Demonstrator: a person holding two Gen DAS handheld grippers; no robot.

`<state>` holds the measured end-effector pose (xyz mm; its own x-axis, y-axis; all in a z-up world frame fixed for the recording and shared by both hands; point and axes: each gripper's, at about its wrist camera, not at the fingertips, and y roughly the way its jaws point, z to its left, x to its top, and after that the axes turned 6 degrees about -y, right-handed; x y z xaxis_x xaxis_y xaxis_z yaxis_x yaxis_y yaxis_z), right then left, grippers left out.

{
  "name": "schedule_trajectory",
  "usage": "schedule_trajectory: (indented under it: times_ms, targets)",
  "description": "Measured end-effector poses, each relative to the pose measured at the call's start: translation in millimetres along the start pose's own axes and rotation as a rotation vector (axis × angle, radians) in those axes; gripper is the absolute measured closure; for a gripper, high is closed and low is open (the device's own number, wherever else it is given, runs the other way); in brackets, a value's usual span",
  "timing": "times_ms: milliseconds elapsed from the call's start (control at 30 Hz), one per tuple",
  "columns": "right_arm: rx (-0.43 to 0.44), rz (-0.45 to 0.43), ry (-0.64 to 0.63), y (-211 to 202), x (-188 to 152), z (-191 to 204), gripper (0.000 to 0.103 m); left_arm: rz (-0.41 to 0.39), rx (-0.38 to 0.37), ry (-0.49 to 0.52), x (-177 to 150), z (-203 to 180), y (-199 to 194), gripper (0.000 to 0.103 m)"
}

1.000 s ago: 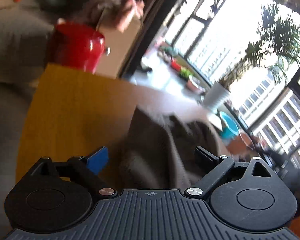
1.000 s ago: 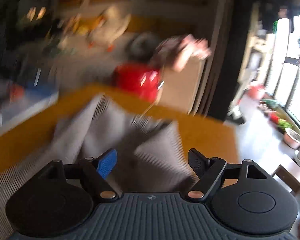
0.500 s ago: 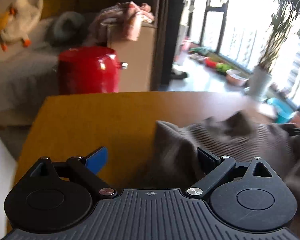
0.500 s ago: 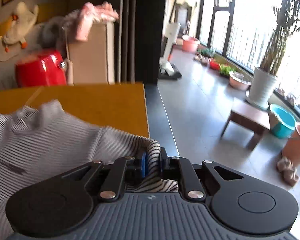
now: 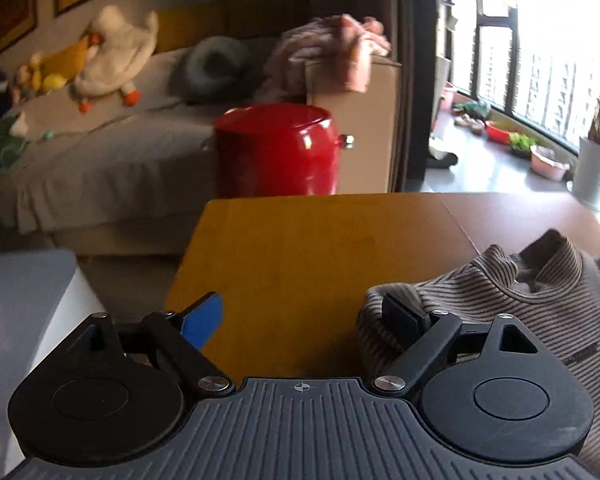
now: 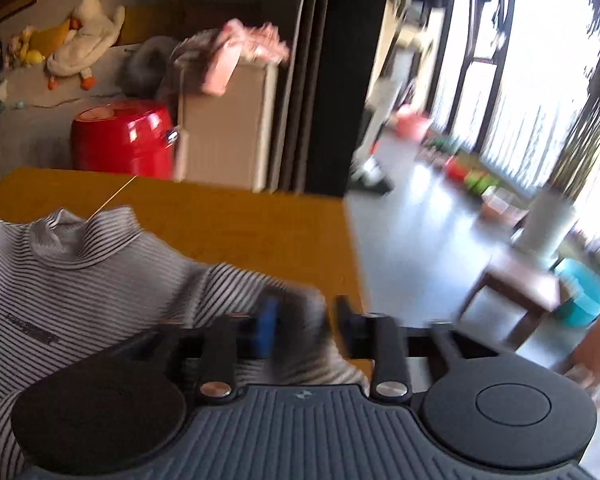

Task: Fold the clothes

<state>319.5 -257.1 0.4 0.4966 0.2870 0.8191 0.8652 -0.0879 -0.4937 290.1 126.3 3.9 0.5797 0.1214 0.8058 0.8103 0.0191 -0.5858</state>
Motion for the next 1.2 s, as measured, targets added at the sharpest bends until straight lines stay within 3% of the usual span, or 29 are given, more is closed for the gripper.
schedule_trajectory:
  times_ms: [67,100,200,267,333,400,433,500,567,667,767,867,933,1067,1200]
  targets:
    - [-0.013,-0.071,-0.067,-33.1,2.6,3.0,0.039,0.002,-0.043,-0.051,0.4,5.9,-12.2,0.008]
    - [0.021,-0.093,-0.089,-52.2,2.1,4.8,0.035,0.001,-0.070,-0.074,0.2,7.0,-19.1,0.008]
    - [0.280,-0.087,-0.099,-102.0,-10.8,17.1,0.027,0.009,-0.173,-0.128,-6.2,1.8,-38.3,0.006]
    - [0.397,-0.054,-0.147,-119.3,-26.3,39.9,0.025,0.019,-0.228,-0.139,-13.3,-6.3,-46.5,0.005]
    - [0.391,-0.030,-0.256,-122.1,-42.1,71.1,0.024,0.035,-0.270,-0.137,-20.0,-15.3,-51.9,0.005]
    - [0.305,-0.043,-0.364,-112.0,-55.3,95.9,0.025,0.055,-0.296,-0.138,-27.2,-22.4,-55.6,0.005]
    - [0.300,-0.040,-0.355,-104.3,-55.0,97.6,0.032,0.065,-0.302,-0.141,-30.6,-24.3,-58.1,0.004]
    - [0.328,-0.021,-0.267,-92.3,-44.3,85.6,0.094,0.080,-0.315,-0.145,-37.8,-24.0,-65.0,0.004]
    - [0.319,-0.033,-0.143,-91.0,-22.8,55.8,0.096,0.091,-0.334,-0.146,-44.5,-19.7,-73.6,0.004]
    - [0.114,-0.181,0.034,-114.5,19.3,-21.6,0.096,0.097,-0.358,-0.147,-52.7,-12.4,-85.3,0.004]
    - [-0.009,-0.317,0.196,-148.8,57.3,-82.2,0.100,0.093,-0.376,-0.163,-54.8,-7.5,-89.6,0.003]
    - [0.012,-0.420,0.171,-170.9,90.9,-80.8,0.103,0.085,-0.396,-0.174,-54.1,-6.3,-92.2,0.003]
    - [0.086,-0.456,0.158,-172.0,111.7,-63.5,0.103,0.080,-0.410,-0.179,-54.2,-4.6,-95.0,0.003]
    - [0.273,-0.436,0.150,-144.3,141.0,-11.4,0.103,0.065,-0.416,-0.185,-54.2,3.1,-102.0,0.001]
    - [0.307,-0.395,0.184,-127.9,137.7,-11.2,0.103,0.076,-0.450,-0.236,-58.6,2.5,-100.0,0.001]
